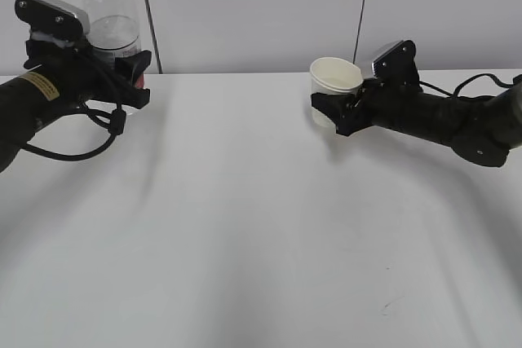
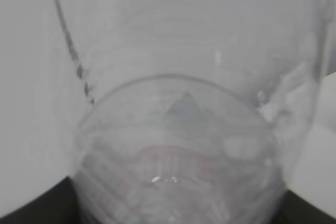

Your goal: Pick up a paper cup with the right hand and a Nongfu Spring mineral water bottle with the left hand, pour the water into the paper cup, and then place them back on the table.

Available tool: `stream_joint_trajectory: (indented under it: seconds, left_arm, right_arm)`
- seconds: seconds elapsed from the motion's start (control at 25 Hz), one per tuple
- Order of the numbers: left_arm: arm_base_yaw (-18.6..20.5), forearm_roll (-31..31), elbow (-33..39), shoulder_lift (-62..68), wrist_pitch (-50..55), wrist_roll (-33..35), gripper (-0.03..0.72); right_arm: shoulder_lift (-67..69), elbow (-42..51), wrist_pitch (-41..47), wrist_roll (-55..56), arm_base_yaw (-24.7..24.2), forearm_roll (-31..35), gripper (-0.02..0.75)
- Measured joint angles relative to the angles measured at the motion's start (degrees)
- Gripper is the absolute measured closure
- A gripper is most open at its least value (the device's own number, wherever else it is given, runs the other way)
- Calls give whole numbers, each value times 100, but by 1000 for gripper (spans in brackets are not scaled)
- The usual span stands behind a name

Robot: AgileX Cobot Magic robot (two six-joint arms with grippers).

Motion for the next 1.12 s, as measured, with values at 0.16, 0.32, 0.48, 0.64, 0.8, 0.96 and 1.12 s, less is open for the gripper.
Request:
stream_joint_trajectory:
  seconds: [0.16, 0.32, 0.48, 0.64, 0.8, 0.96, 1.12]
  left_arm:
    - [0, 0, 0, 0, 0, -12, 291]
    - [0, 0, 0, 0, 0, -13, 291]
    - [0, 0, 0, 0, 0, -13, 291]
    - [0, 0, 0, 0, 0, -13, 291]
    - [0, 0, 0, 0, 0, -13, 291]
    - [0, 0, 0, 0, 0, -13, 291]
    - [0, 0, 0, 0, 0, -13, 291]
  right_arm:
    - [0, 0, 57, -3, 0, -2, 246]
    - [0, 0, 167, -3, 33, -13, 246]
    - [0, 0, 280, -3, 38, -13, 246]
    - [0, 0, 342, 34, 47, -13, 246]
    - [2, 0, 364, 53, 73, -15, 246]
    - [2, 0, 378, 53, 96, -15, 246]
    - [38, 0, 378, 53, 96, -4, 246]
